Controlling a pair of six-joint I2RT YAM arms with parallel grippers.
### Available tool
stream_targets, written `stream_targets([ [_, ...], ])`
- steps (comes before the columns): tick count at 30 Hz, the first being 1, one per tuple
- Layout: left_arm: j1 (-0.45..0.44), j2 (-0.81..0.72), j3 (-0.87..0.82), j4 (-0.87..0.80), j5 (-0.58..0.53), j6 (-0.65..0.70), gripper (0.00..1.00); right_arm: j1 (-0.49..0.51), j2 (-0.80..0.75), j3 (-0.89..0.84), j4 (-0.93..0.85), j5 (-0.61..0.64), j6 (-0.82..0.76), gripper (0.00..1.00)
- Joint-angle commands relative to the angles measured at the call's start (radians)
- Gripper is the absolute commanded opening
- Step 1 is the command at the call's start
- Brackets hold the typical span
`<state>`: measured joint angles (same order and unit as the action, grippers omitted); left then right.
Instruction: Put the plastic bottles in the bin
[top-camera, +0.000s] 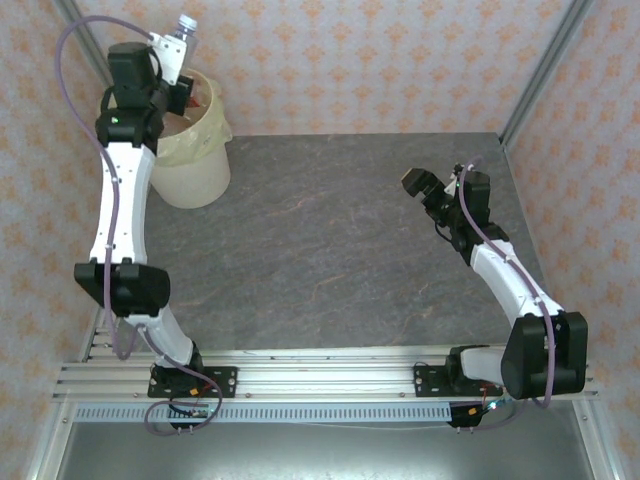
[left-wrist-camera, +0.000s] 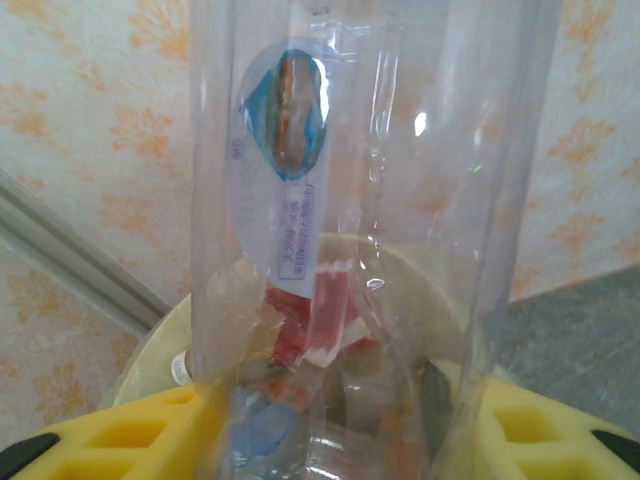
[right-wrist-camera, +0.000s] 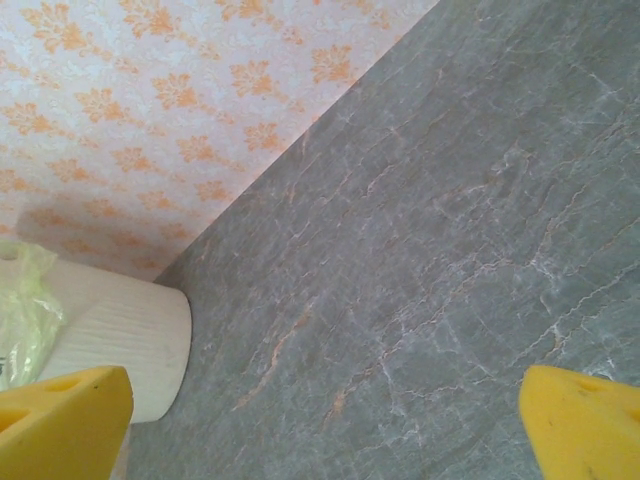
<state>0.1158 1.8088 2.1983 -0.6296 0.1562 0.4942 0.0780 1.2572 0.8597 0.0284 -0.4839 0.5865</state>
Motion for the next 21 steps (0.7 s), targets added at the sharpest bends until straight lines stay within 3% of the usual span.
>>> stream_targets([
  [1, 0.056, 0.093, 0.171, -0.197, 0.121, 0.081, 0.53, 0.008, -0.024, -0.008, 0.001, 0.043, 0.005, 0.99],
  [6, 0.097, 0.174, 0.211, -0.250, 0.236, 0.134, 0.57, 0.008, -0.012, -0.001, -0.004, 0.057, 0.008, 0.99],
  [9, 0.100, 0.185, 0.194, -0.272, 0.222, 0.189, 0.58, 0.008, -0.003, 0.002, -0.003, 0.061, 0.019, 0.99],
  [12, 0.112, 0.195, 0.168, -0.270, 0.187, 0.212, 0.69, 0.008, 0.007, 0.006, -0.003, 0.064, 0.030, 0.99],
  [16, 0.129, 0.176, 0.144, -0.273, 0.239, 0.200, 0.78, 0.008, 0.014, 0.009, -0.005, 0.069, 0.035, 0.99],
  [21, 0.131, 0.162, 0.146, -0.263, 0.252, 0.182, 0.83, 0.007, 0.029, 0.012, -0.002, 0.071, 0.041, 0.99],
])
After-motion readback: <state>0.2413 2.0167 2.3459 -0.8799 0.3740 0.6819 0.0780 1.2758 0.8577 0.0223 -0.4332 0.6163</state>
